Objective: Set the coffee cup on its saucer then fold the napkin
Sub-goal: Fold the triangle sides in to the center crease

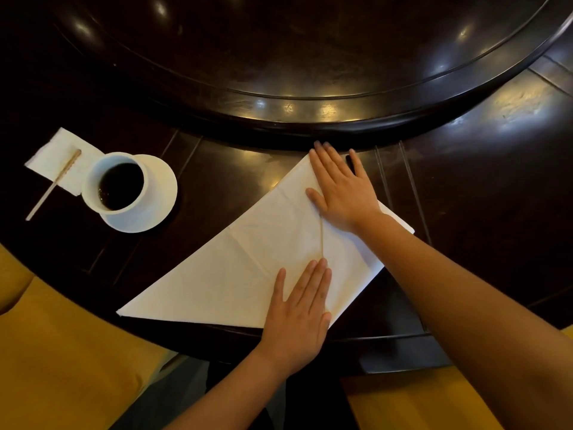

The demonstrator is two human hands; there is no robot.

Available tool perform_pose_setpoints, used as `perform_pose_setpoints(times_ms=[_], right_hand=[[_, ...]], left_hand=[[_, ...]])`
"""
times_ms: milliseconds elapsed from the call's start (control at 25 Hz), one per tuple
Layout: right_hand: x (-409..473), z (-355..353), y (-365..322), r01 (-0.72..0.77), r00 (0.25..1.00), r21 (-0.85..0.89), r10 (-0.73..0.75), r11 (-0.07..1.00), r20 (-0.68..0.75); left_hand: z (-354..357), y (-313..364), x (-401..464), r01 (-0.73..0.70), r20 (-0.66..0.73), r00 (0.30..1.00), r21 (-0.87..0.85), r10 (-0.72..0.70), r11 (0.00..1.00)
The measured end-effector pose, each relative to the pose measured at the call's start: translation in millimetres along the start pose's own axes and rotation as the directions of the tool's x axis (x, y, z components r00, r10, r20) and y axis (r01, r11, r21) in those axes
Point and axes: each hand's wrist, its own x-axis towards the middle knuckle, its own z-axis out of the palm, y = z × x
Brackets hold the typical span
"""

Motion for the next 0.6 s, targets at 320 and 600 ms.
perform_pose_setpoints(times_ms=[320, 600], right_hand=[[-150, 33, -14, 0.055, 0.998, 0.003, -0.055, 0.998, 0.006], [-126, 20, 53, 0.065, 0.997, -0.076, -0.061, 0.995, 0.056]], left_hand=[[-4, 0, 0, 0.001, 0.000, 1.000, -0.053, -0.001, 0.999], [-8, -1, -1, -0.001, 0.008, 1.000, -0.071, 0.001, 0.997]])
